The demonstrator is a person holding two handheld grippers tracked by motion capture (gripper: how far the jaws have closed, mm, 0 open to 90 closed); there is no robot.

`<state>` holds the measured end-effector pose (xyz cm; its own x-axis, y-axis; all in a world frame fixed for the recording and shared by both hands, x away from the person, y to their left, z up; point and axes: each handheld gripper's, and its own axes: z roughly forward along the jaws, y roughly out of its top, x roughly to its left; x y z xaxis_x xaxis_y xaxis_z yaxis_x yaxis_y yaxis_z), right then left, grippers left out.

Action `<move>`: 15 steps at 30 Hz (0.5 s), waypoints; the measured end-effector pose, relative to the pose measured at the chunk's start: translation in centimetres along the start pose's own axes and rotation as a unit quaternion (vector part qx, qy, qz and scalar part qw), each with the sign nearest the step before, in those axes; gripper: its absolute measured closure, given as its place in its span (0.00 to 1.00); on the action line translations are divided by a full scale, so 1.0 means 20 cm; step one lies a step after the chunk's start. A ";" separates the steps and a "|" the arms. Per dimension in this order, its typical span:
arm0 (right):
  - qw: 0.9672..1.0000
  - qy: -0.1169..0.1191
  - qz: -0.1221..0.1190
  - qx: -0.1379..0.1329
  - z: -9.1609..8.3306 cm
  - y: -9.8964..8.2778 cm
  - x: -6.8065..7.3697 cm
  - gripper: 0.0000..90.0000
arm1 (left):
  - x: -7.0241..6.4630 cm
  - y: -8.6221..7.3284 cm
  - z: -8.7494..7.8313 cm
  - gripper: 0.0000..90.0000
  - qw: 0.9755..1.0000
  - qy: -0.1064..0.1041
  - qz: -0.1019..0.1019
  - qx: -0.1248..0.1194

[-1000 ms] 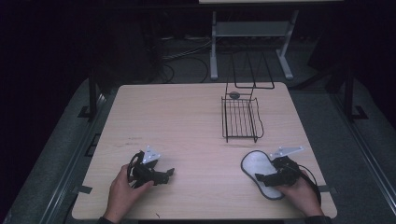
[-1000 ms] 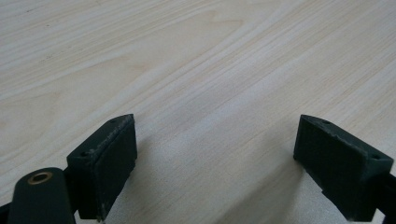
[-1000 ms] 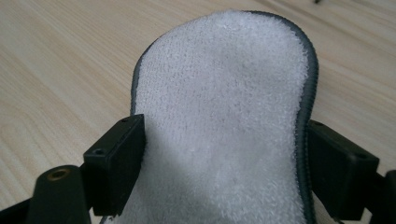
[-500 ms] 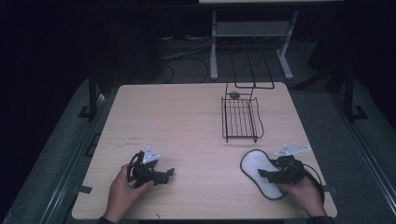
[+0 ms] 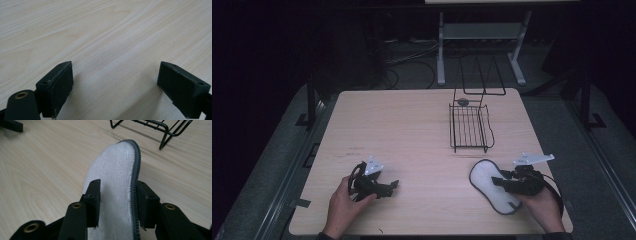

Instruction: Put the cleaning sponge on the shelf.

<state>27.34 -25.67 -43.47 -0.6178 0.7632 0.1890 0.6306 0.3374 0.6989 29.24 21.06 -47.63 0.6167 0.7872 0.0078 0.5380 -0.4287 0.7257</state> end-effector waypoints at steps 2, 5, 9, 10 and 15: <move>1.000 0.003 -0.001 -0.004 -0.01 0.00 0.00 0.68 | 0.00 0.00 0.00 0.14 1.000 0.000 0.000 0.000; 1.000 0.005 -0.002 -0.010 -0.02 0.01 0.01 0.70 | 0.00 0.00 0.00 0.14 1.000 0.000 0.000 0.000; 1.000 0.009 -0.005 -0.025 -0.05 0.02 0.02 0.76 | 0.00 0.00 0.00 0.14 1.000 0.000 0.000 0.000; 1.000 0.011 -0.005 -0.028 -0.05 0.02 0.02 0.77 | 0.00 0.00 0.00 0.14 1.000 0.000 0.000 0.000; 0.999 0.018 -0.009 -0.039 -0.07 0.03 0.03 0.82 | 0.00 0.00 0.00 0.14 1.000 0.000 0.000 0.000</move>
<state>26.63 -25.69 -42.07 -0.6461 0.7370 0.1985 0.5814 0.3068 0.7535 29.24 21.06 -47.63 0.6167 0.7872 0.0079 0.5381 -0.4288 0.7256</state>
